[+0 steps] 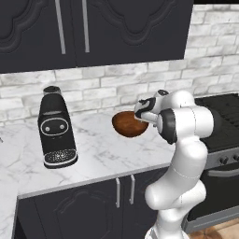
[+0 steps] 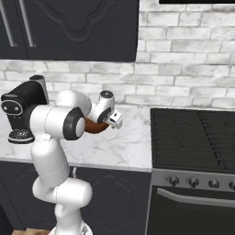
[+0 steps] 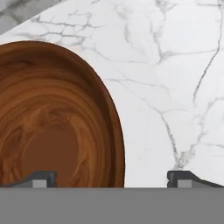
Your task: Pick the cup and bowl from the counter and place them on the counter next to the sink.
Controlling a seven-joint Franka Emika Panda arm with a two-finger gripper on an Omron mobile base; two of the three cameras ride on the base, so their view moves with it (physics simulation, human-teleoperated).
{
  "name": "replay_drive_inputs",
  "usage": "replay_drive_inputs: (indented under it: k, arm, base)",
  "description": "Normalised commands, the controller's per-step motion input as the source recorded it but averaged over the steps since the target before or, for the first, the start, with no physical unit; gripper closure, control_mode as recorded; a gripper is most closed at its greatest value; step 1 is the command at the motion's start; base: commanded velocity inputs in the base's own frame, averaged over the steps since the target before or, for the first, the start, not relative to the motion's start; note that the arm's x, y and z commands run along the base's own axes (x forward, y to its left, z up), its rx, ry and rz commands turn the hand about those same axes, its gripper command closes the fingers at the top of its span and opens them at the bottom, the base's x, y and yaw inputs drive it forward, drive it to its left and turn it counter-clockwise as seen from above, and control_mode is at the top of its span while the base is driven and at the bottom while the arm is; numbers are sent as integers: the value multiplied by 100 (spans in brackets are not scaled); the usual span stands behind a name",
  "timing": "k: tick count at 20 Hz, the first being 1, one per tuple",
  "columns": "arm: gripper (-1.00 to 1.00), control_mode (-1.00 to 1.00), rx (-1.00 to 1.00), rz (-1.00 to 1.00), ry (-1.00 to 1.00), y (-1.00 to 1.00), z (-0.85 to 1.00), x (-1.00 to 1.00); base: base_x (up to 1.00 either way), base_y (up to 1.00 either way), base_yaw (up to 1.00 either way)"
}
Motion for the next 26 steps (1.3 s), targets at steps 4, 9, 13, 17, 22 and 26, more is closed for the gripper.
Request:
replay_drive_inputs:
  k: [4, 9, 13, 17, 22, 26]
  arm:
    - [-100, -100, 0, 0, 2, 0, -18, 18]
    - [-100, -100, 0, 0, 2, 0, -18, 10]
    - [-100, -100, 0, 0, 0, 5, -18, 2]
    - [-100, -100, 0, 0, 0, 1, 0, 0]
    - [100, -100, 0, 0, 0, 0, 0, 0]
    - [100, -100, 0, 0, 0, 0, 0, 0]
  base:
    - [0, 0, 0]
    - [0, 0, 0]
    - [0, 0, 0]
    - [0, 0, 0]
    - [0, 0, 0]
    - [0, 0, 0]
